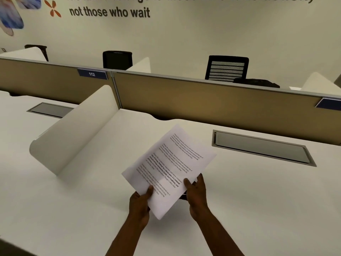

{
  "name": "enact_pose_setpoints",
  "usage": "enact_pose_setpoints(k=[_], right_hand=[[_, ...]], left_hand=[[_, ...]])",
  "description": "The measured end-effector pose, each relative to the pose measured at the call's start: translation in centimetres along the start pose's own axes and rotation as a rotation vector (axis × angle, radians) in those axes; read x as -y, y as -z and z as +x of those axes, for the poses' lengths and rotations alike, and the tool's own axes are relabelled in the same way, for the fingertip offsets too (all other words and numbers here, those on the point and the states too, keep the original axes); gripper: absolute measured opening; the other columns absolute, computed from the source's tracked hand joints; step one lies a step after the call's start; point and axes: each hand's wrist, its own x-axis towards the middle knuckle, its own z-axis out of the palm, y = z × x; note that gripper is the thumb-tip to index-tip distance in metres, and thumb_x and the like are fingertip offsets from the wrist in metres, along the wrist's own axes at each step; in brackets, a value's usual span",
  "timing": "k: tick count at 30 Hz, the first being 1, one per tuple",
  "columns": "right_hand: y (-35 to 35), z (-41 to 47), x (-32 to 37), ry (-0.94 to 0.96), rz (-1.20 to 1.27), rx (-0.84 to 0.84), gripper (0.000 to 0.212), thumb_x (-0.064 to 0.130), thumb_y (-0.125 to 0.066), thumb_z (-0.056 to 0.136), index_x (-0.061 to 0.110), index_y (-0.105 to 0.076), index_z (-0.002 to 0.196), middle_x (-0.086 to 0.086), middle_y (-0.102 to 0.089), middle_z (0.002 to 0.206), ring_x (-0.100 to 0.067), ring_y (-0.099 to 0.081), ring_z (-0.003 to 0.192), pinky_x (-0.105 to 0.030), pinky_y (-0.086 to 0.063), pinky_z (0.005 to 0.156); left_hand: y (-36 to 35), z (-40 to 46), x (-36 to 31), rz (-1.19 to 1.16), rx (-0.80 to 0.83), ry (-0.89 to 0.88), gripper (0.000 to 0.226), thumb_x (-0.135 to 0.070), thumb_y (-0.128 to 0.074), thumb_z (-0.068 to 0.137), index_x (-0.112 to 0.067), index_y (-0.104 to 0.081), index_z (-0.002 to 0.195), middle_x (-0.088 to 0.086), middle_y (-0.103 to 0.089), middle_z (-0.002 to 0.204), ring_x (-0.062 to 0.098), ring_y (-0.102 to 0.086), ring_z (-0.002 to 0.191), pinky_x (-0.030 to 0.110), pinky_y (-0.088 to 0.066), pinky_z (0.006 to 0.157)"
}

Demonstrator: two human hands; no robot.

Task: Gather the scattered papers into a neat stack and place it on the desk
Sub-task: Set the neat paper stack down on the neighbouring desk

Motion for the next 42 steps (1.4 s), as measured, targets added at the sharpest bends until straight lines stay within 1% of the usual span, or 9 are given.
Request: enact_pose_setpoints(k=[4, 9, 13, 18, 24, 28, 30, 35, 42], right_hand=[[-1.2, 0.9, -0.5, 0.004, -0.035, -0.017, 0.045, 0.001, -0.053, 0.097, 0.033, -0.049, 0.129, 0.003, -0.067, 0.117, -0.024, -0.068, 0.100, -0.038, -0.061, 0.060], [-2.5, 2.4, -0.5, 0.013, -0.100, 0.007, 0.046, 0.003, -0.055, 0.096, 0.032, -0.049, 0.130, 0.003, -0.069, 0.114, -0.024, -0.070, 0.098, -0.040, -0.061, 0.061], [-4.6, 3.9, 0.3, 0.031, -0.177, 0.070, 0.044, 0.007, -0.058, 0.096, 0.040, -0.050, 0.123, 0.008, -0.073, 0.106, -0.021, -0.073, 0.092, -0.036, -0.060, 0.060], [-8.9, 6.3, 1.5, 0.063, -0.242, 0.172, 0.044, 0.009, -0.058, 0.097, 0.047, -0.052, 0.119, 0.015, -0.075, 0.105, -0.018, -0.074, 0.093, -0.038, -0.062, 0.066], [-14.1, 10.0, 0.8, 0.057, -0.297, 0.163, 0.043, 0.011, -0.051, 0.100, 0.036, -0.046, 0.134, 0.011, -0.067, 0.122, -0.015, -0.070, 0.101, -0.035, -0.062, 0.068], [-16.7, 11.6, -2.1, -0.044, -0.333, 0.116, 0.043, 0.007, -0.047, 0.101, 0.028, -0.043, 0.138, 0.006, -0.059, 0.132, -0.021, -0.061, 0.118, -0.044, -0.057, 0.091], [-18.0, 12.3, -3.2, -0.074, -0.352, 0.110, 0.041, 0.008, -0.047, 0.101, 0.036, -0.044, 0.130, 0.011, -0.060, 0.123, -0.015, -0.062, 0.112, -0.036, -0.059, 0.084], [-21.8, 15.6, -3.4, -0.075, -0.399, 0.103, 0.036, 0.012, -0.049, 0.100, 0.039, -0.043, 0.122, 0.017, -0.060, 0.112, -0.011, -0.063, 0.103, -0.033, -0.060, 0.073], [-28.8, 22.5, -1.5, -0.023, -0.480, -0.022, 0.028, 0.013, -0.051, 0.097, 0.027, -0.036, 0.117, 0.001, -0.053, 0.115, -0.022, -0.059, 0.105, -0.047, -0.054, 0.094]], left_hand=[[1.7, 1.0, -1.5, 0.128, -0.047, 0.020, 0.043, -0.015, -0.076, 0.083, -0.010, -0.065, 0.125, 0.010, -0.075, 0.116, 0.026, -0.072, 0.102, 0.035, -0.061, 0.071], [3.5, 4.3, -7.5, 0.694, -0.349, -0.144, 0.083, -0.049, -0.078, 0.078, -0.016, -0.045, 0.146, 0.011, -0.054, 0.143, 0.030, -0.053, 0.130, 0.041, -0.043, 0.106], [2.6, 8.0, -13.9, 0.982, -0.112, -0.247, 0.062, -0.053, -0.068, 0.085, -0.025, -0.054, 0.139, 0.005, -0.057, 0.141, 0.024, -0.054, 0.129, 0.035, -0.042, 0.102], [1.5, 12.0, -20.1, 0.954, 0.131, -0.103, 0.043, -0.038, -0.063, 0.094, -0.017, -0.057, 0.132, 0.008, -0.067, 0.124, 0.025, -0.063, 0.115, 0.040, -0.048, 0.103], [2.9, 17.2, -22.7, 1.020, 0.080, -0.172, 0.017, -0.021, -0.062, 0.096, -0.025, -0.060, 0.112, -0.005, -0.066, 0.091, 0.010, -0.065, 0.079, 0.028, -0.051, 0.072], [5.1, 20.3, -22.0, 1.087, 0.069, -0.061, 0.028, -0.018, -0.062, 0.096, -0.013, -0.061, 0.124, 0.008, -0.067, 0.113, 0.026, -0.068, 0.097, 0.042, -0.055, 0.091], [6.2, 21.6, -22.0, 1.094, 0.051, -0.045, 0.033, -0.018, -0.062, 0.095, -0.012, -0.060, 0.128, 0.012, -0.064, 0.124, 0.030, -0.065, 0.110, 0.046, -0.051, 0.101], [7.4, 25.6, -24.5, 1.119, 0.042, -0.123, 0.025, -0.018, -0.061, 0.095, -0.015, -0.066, 0.119, 0.011, -0.069, 0.119, 0.025, -0.068, 0.100, 0.038, -0.055, 0.086], [6.0, 31.6, -29.1, 1.126, -0.036, -0.292, 0.027, -0.014, -0.056, 0.095, -0.008, -0.064, 0.121, 0.016, -0.068, 0.119, 0.029, -0.066, 0.102, 0.032, -0.049, 0.081]])
